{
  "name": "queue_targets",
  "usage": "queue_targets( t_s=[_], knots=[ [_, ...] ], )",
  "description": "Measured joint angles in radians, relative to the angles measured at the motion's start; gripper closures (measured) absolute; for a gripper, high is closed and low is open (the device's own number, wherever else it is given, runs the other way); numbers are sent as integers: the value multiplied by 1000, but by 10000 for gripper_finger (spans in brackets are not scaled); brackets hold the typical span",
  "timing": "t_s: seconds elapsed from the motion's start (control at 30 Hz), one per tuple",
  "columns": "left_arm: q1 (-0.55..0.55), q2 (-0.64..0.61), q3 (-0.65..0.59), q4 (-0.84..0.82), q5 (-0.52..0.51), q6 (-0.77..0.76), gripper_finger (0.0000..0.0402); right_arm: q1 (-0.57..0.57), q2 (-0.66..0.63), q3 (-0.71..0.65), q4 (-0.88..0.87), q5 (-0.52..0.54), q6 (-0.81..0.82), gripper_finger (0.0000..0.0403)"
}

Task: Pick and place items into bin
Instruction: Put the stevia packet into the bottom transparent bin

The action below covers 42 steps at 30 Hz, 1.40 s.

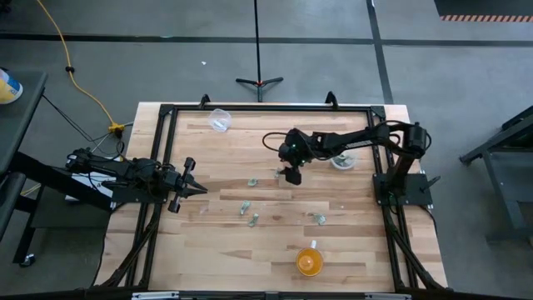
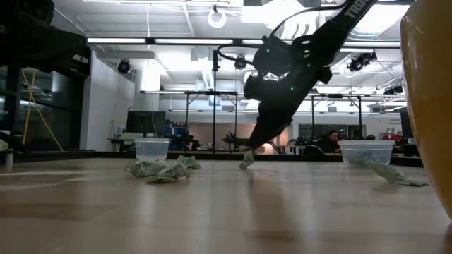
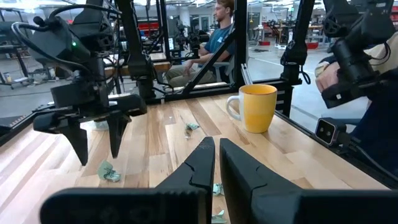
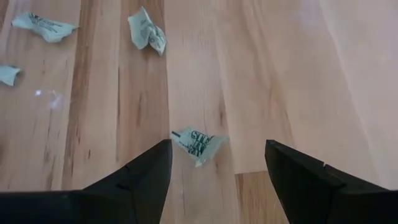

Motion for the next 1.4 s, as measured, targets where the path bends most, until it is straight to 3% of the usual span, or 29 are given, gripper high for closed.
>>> queue_targets(
  t_s=[0.43, 1.13, 1.4],
  knots=[
    [0, 1, 0, 0, 0, 0, 339, 47, 40, 0, 26, 56, -8, 163],
    [0, 2, 0, 0, 0, 0, 339, 45, 40, 0, 10, 45, -9, 387],
    [0, 2, 0, 0, 0, 0, 339, 38, 19, 2, -35, 60, 12, 402]
  ],
)
